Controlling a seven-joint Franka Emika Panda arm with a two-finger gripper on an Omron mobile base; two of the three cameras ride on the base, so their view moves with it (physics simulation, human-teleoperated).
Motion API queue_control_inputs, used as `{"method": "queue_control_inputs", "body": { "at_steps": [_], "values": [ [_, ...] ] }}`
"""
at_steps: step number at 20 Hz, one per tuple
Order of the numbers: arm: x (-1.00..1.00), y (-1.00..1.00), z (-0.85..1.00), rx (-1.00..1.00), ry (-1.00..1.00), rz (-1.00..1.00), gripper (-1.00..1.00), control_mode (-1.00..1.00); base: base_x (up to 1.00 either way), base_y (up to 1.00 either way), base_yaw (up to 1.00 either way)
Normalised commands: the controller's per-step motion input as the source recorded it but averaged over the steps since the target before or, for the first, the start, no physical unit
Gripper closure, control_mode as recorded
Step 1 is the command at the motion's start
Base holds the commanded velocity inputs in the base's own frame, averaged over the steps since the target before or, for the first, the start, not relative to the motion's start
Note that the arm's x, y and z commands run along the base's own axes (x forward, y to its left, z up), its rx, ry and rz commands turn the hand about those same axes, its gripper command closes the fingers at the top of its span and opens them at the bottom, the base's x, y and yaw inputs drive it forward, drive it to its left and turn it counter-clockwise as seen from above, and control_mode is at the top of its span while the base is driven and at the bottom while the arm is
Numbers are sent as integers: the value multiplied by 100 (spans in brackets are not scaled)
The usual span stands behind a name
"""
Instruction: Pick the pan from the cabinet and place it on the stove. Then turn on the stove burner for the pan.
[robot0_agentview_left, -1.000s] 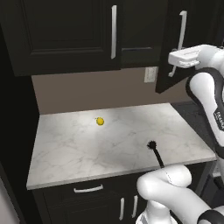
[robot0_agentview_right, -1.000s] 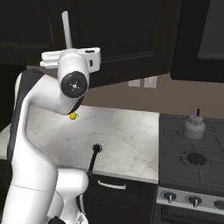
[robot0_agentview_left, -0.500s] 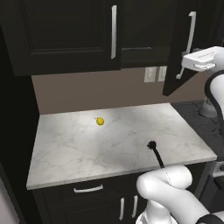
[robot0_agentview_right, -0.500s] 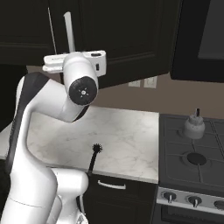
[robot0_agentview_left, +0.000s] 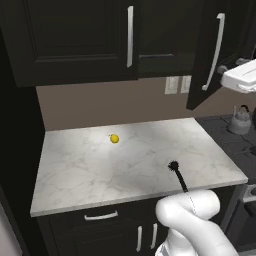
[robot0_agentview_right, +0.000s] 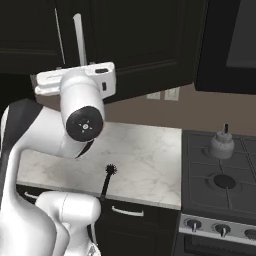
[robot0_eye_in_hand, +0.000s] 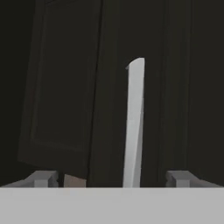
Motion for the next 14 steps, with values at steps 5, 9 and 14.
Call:
{"method": "queue_control_inputs", "body": {
  "at_steps": [5,9,14],
  "values": [
    [-72,37,12,-19,0,-5,-100,-100,0,0,0],
    [-55,49,13,-28,0,-10,-100,-100,0,0,0],
    [-18,55,3,-34,5,-17,-100,-100,0,0,0]
  ]
}}
